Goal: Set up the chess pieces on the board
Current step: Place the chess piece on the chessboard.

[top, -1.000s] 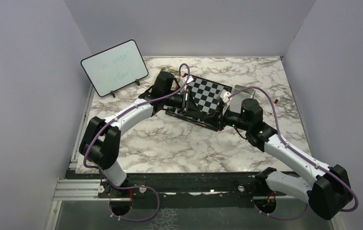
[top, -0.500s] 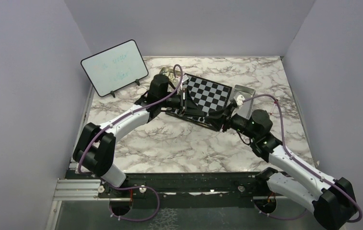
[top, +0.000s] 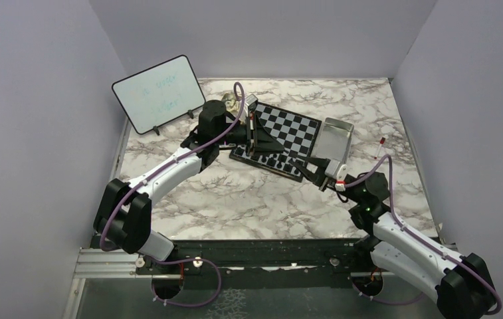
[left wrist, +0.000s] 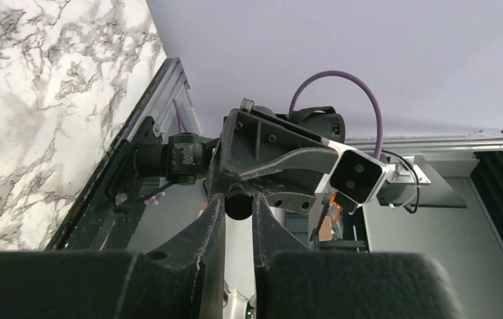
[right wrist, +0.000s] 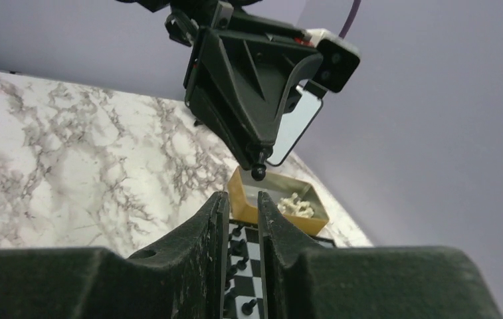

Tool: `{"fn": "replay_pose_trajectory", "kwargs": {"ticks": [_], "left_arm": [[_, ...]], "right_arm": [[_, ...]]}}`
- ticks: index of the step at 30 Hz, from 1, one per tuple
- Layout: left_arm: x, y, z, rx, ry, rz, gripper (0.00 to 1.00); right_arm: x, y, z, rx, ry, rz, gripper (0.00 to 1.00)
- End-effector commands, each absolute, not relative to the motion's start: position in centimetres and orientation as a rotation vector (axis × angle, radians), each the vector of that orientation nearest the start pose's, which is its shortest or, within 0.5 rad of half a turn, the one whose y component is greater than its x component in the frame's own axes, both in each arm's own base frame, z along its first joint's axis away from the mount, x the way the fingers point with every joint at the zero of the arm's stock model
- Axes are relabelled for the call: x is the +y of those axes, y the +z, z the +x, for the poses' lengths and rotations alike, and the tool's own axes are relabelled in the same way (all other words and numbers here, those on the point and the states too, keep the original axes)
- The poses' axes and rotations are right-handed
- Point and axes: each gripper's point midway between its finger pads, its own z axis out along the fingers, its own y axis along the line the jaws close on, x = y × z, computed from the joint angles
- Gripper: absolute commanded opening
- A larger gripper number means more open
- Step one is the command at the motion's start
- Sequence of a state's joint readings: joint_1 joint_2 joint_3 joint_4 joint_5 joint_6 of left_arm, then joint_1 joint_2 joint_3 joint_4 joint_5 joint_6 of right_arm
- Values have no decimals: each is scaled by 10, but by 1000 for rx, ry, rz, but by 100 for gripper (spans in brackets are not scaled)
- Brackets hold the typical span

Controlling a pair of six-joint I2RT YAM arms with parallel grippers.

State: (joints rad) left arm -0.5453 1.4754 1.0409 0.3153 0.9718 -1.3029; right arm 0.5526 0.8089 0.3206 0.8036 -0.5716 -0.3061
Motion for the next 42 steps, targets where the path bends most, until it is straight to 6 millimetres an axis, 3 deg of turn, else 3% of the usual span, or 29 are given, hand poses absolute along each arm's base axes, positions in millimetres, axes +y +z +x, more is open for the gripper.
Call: {"fn": "replay_pose_trajectory", "kwargs": {"ticks": [1, 16, 27, 36, 39, 42], "left_arm": [[-340, 326, 233, 2122, -2081, 170, 1], [-339, 330, 225, 2112, -2107, 203, 0], [-341, 332, 220, 2106, -2117, 219, 0], [-341, 322, 223, 2118, -2098, 179, 0], [-341, 321, 225, 2118, -2091, 164, 0], [-341, 322, 225, 2116, -2091, 163, 0]], "right_arm": [[233, 317, 217, 718, 462, -959, 25], [242, 324, 225, 704, 466, -984, 28], [248, 318, 229, 719, 491, -1001, 27], [243, 321, 223, 714, 509, -964, 8], [243, 321, 220, 717, 524, -961, 10], [243, 321, 219, 719, 538, -957, 20]]}}
